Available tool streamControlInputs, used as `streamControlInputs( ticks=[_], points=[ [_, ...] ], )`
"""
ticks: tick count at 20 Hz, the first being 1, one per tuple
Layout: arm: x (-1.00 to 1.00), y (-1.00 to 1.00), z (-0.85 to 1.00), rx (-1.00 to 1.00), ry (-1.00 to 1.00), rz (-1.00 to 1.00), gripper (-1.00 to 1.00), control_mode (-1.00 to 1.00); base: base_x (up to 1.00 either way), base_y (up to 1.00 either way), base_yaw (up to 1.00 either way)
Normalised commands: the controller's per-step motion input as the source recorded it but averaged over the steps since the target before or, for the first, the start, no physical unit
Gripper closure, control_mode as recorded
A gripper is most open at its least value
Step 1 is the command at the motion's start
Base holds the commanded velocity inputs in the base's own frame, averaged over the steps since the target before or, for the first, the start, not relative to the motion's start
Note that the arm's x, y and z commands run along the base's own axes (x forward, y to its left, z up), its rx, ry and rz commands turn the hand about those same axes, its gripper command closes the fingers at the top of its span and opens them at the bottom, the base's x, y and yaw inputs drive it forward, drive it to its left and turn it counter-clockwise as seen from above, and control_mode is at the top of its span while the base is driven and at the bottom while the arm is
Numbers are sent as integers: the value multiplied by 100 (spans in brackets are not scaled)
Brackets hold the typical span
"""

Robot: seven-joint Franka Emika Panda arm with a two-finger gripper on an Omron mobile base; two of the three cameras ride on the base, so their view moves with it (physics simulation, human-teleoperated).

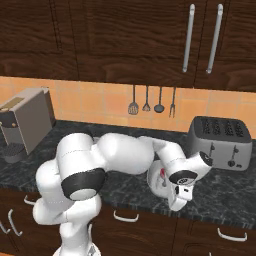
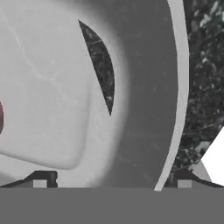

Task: Take the meat container that has the steak and place it on the second highest rack of the freezer. Then take the vegetable container that has the lemon and garlic and place it on the highest rack of the freezer.

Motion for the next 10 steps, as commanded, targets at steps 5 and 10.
streamControlInputs(
  ticks=[5,10],
  points=[
    [17,4,-48,0,13,-3,100,-100,0,0,0],
    [0,23,-5,0,1,0,100,-100,0,0,0]
  ],
)
